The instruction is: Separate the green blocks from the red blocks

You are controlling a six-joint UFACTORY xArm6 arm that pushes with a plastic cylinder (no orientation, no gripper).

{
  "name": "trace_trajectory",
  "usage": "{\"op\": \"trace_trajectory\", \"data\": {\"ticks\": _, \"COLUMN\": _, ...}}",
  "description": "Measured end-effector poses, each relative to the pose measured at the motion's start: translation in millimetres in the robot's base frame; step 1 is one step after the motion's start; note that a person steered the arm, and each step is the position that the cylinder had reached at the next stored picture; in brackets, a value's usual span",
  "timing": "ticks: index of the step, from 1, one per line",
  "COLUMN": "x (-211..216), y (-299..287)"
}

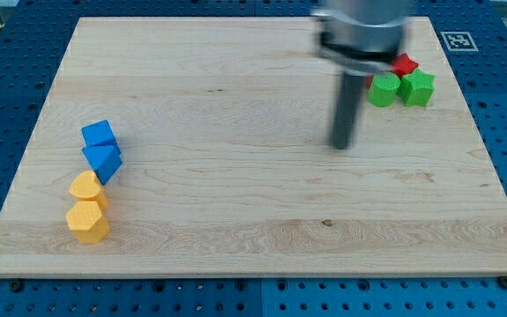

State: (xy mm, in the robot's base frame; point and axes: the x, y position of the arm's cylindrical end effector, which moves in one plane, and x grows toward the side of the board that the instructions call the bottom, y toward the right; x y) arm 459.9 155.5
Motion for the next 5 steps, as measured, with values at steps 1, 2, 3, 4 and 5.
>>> {"op": "trace_trajectory", "data": {"ticks": 1, "x": -3, "y": 126}}
{"op": "trace_trajectory", "data": {"ticks": 2, "x": -49, "y": 188}}
{"op": "trace_trajectory", "data": {"ticks": 3, "x": -96, "y": 175}}
{"op": "trace_trajectory", "data": {"ticks": 4, "x": -109, "y": 123}}
{"op": "trace_trajectory", "data": {"ticks": 5, "x": -109, "y": 50}}
